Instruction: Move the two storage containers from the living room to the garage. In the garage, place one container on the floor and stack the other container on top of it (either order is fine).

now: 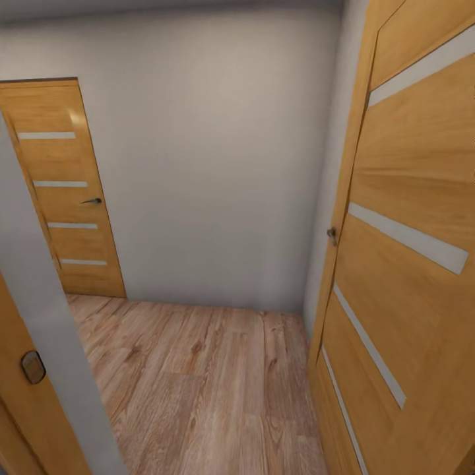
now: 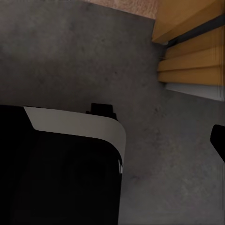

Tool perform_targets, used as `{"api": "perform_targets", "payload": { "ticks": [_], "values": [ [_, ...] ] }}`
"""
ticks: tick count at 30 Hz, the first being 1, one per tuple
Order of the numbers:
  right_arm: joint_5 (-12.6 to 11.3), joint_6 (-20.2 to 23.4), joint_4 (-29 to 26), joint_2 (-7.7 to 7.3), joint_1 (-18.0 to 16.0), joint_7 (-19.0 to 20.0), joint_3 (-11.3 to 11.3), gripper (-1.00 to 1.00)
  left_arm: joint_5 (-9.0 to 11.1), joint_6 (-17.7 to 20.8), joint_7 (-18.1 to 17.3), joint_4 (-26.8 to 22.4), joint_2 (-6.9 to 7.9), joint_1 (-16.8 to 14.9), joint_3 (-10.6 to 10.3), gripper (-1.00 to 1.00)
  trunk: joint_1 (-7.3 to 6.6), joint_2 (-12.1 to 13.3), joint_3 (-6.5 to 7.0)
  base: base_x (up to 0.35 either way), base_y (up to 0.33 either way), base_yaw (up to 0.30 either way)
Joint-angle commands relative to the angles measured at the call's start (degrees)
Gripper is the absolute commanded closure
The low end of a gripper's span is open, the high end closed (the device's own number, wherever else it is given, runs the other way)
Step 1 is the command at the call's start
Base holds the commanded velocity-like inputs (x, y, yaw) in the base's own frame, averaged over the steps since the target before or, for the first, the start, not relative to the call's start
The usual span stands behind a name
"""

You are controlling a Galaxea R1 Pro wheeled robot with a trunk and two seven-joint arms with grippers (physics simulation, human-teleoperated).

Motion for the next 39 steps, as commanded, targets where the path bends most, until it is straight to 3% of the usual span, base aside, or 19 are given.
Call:
{"api": "perform_targets", "payload": {
  "ticks": [1,33,39],
  "values": [
    [-0.6,-0.3,0.2,0.02,-0.1,0.0,0.5,-1.00,0.4,-0.2,0.1,0.0,0.02,0.0,-0.1,-1.00,0.00,0.0,-0.06,0.039,-0.063,0.000],
    [-0.3,-0.3,0.2,-0.11,-0.1,0.1,0.7,-1.00,0.5,-0.2,0.1,0.0,-0.01,0.0,-0.1,-1.00,0.00,0.0,-0.06,0.015,-0.019,0.000],
    [-0.3,-0.3,0.2,-0.16,-0.1,0.1,0.7,-1.00,0.5,-0.1,0.1,0.0,0.04,0.0,-0.1,-1.00,0.00,0.0,-0.06,0.187,0.000,0.000]
  ]
}}
